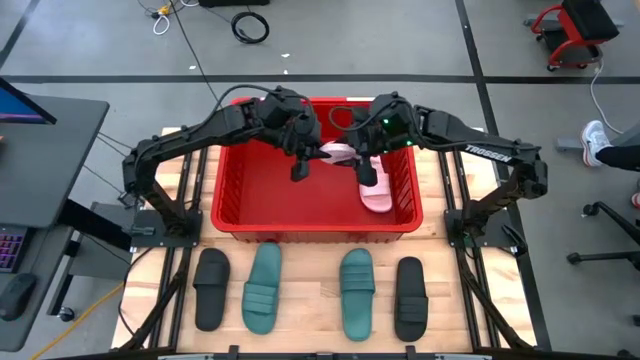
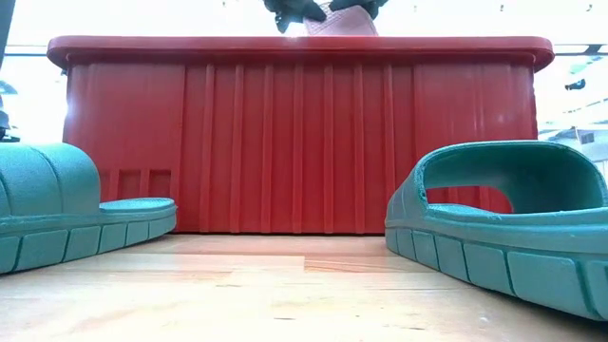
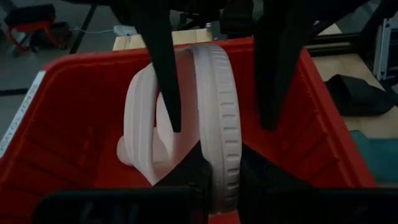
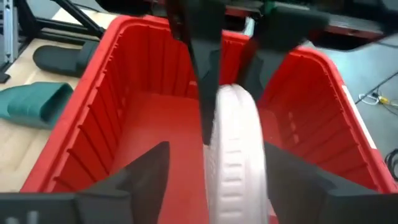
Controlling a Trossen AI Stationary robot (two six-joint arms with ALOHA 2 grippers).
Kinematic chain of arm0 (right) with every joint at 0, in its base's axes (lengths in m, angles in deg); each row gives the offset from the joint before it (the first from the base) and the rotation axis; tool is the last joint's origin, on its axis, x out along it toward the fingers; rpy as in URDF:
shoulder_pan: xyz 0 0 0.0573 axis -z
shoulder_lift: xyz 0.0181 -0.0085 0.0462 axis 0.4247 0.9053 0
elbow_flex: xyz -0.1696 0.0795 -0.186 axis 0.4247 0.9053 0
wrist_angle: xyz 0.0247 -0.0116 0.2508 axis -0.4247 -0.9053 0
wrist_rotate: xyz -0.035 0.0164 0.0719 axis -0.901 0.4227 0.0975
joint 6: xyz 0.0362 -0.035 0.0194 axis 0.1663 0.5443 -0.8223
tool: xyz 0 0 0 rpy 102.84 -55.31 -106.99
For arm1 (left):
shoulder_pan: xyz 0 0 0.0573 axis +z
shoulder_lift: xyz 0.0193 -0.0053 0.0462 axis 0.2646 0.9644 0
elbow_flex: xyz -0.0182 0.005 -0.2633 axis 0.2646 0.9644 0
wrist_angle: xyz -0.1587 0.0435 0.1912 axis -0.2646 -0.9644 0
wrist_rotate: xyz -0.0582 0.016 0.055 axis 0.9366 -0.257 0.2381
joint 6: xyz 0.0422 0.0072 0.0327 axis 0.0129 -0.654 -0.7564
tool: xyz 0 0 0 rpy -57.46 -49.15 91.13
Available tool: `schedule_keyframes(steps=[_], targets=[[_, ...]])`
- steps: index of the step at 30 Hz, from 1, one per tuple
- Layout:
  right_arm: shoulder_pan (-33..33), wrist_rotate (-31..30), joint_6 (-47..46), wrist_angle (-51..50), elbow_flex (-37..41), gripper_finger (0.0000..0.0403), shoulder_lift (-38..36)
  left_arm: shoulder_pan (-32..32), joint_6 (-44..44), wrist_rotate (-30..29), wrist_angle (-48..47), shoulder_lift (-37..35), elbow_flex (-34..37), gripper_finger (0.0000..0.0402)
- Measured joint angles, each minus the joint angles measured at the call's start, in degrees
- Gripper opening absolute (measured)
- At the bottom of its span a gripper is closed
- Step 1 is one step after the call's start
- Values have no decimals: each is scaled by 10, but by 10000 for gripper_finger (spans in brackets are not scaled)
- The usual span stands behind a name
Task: Pick and place slides into bin
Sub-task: Stack the pink slipper on top of the other pink slipper in the red bin
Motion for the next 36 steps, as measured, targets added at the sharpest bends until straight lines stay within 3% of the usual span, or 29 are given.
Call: schedule_keyframes(steps=[8,11,19,24,28,32,36], targets=[[1,2,-12,-18,0,90,1,-8,4,-2,0,0,0,46],[3,2,-56,-18,0,43,1,-10,13,-3,0,0,0,67],[31,19,-271,-20,0,43,1,-2,45,-16,-3,-35,0,163],[83,1,-374,-46,26,43,1,3,50,-11,-33,-85,-1,204],[134,47,-412,-26,85,43,1,3,67,-16,-46,-114,-1,209],[175,108,-462,56,163,43,2,-3,68,-16,-57,-134,-1,195],[196,81,-482,81,221,43,1,-11,68,-16,-69,-136,0,179]])
